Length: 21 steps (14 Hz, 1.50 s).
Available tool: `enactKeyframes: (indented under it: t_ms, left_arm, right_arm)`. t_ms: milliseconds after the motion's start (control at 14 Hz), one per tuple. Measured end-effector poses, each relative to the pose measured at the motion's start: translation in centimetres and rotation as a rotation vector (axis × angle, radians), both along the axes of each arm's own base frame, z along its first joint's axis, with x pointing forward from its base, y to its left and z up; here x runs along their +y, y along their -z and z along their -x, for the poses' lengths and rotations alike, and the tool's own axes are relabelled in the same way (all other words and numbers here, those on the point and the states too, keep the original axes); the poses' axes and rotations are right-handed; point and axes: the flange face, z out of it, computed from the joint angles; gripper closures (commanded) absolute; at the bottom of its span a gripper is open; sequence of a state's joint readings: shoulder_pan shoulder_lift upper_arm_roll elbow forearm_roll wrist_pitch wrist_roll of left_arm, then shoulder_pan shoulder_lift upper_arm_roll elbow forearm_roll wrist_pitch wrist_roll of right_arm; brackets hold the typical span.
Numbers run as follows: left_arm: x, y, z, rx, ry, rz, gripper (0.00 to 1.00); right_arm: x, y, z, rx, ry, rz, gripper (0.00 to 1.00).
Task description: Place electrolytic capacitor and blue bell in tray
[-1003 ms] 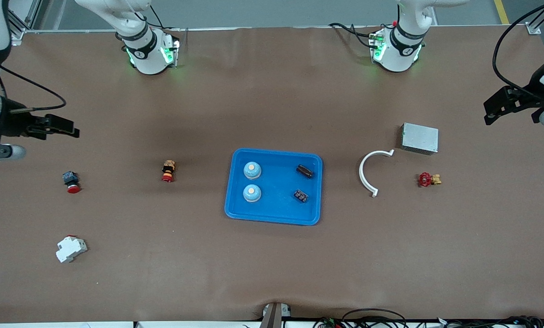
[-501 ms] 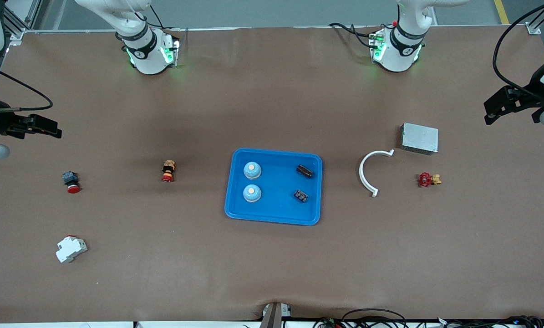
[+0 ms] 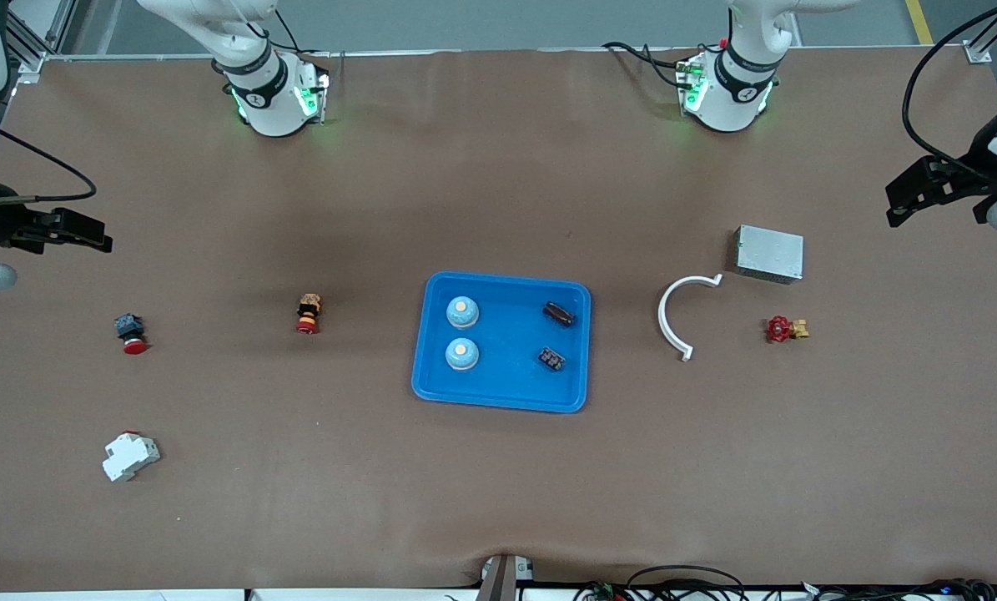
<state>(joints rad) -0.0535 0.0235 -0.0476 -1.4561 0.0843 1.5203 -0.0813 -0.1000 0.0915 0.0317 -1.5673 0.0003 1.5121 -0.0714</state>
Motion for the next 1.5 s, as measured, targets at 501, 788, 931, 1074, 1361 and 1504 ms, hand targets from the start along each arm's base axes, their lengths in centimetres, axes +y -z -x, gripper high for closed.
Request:
enactKeyframes:
  t_ms: [501,788,931,1074,1361,1504]
  left_arm:
    - [-1.0,0.0,0.1,0.004,0.016,0.024,0.00]
    - [-1.8,0.1,0.3,0.016,0.025,0.051,0.00]
    - [-1.7,0.1,0.4,0.022,0.024,0.053,0.00]
    - [-1.7,-0.1,0.7,0.027,0.024,0.053,0.00]
    - [-1.7,-0.5,1.1,0.029,0.024,0.052,0.00]
    - [-1.7,-0.5,1.1,0.030,0.025,0.052,0.00]
  right_arm:
    - [0.4,-1.0,-0.2,-0.022,-0.008,0.002,0.00]
    - [0.2,-1.6,-0.2,-0.036,-0.004,0.004,0.00]
    - [0.2,-1.7,-0.2,-0.038,-0.004,0.005,0.00]
    - [0.1,-1.7,-0.2,-0.038,-0.003,0.005,0.00]
    - [0.1,-1.7,-0.2,-0.038,-0.003,0.005,0.00]
    - [0.1,-1.7,-0.2,-0.038,-0.003,0.005,0.00]
